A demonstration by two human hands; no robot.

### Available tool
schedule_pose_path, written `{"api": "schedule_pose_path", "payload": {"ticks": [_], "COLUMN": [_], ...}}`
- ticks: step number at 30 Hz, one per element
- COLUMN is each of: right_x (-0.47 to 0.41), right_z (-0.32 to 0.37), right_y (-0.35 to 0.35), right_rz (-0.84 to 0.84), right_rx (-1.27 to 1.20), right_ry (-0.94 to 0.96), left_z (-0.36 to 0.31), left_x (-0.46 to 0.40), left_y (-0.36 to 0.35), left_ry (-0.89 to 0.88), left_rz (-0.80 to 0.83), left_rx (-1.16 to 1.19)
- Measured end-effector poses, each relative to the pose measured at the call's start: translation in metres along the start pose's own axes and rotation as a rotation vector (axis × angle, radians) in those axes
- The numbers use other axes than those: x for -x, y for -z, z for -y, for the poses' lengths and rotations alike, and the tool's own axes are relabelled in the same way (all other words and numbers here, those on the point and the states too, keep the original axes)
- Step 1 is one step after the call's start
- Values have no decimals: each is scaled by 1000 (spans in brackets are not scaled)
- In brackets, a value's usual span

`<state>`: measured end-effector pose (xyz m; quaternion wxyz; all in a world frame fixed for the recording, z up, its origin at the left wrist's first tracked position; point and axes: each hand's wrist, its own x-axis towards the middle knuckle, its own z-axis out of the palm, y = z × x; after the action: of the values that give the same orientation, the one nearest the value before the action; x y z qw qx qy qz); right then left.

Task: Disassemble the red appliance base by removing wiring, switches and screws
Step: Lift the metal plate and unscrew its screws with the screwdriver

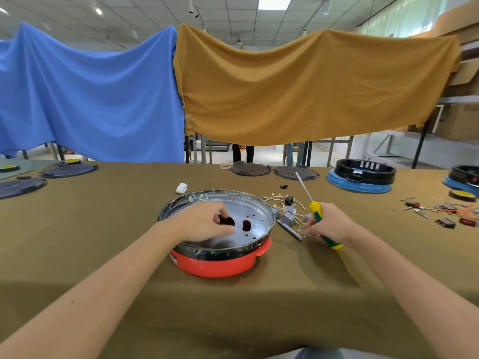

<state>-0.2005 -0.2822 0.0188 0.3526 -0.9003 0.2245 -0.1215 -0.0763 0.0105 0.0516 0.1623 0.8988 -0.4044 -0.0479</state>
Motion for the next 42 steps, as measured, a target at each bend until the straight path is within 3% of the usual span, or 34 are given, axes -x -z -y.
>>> {"api": "schedule_pose_path", "payload": {"ticks": [4, 8, 11, 14, 19, 21, 24, 27, 31, 33, 37, 39, 42], "right_x": [5, 18, 25, 25, 10, -1, -18, -27, -37, -40, -38, -35, -36], "right_z": [13, 39, 56, 68, 82, 84, 83, 81, 83, 87, 91, 90, 86], "right_y": [9, 0, -19, -31, -26, -23, -25, -35, -47, -47, -36, -30, -30], "right_rz": [-117, 80, 239, 260, 104, 60, 16, 31, 50, 68, 210, 258, 201], "right_rx": [-194, -331, -398, -524, -454, -498, -368, -210, -177, -102, 84, 135, 94], "right_ry": [-8, -61, -120, -120, -41, -31, 44, 139, 240, 256, 185, 164, 201], "left_z": [27, 54, 63, 67, 58, 57, 56, 58, 62, 66, 73, 71, 62], "left_x": [-5, -2, 4, 5, 12, 18, 30, 35, 32, 28, 18, 14, 15], "left_y": [17, 19, 17, 20, 43, 55, 69, 69, 62, 58, 40, 33, 39], "left_ry": [209, 470, 476, 454, 503, 538, 578, 602, 686, 713, 616, 596, 597], "left_rz": [-239, -255, -285, -296, -99, 5, 209, 355, 460, 383, 69, 38, 105], "left_rx": [-60, 101, 328, 347, 522, 537, 522, 432, 200, 179, 299, 419, 485]}}
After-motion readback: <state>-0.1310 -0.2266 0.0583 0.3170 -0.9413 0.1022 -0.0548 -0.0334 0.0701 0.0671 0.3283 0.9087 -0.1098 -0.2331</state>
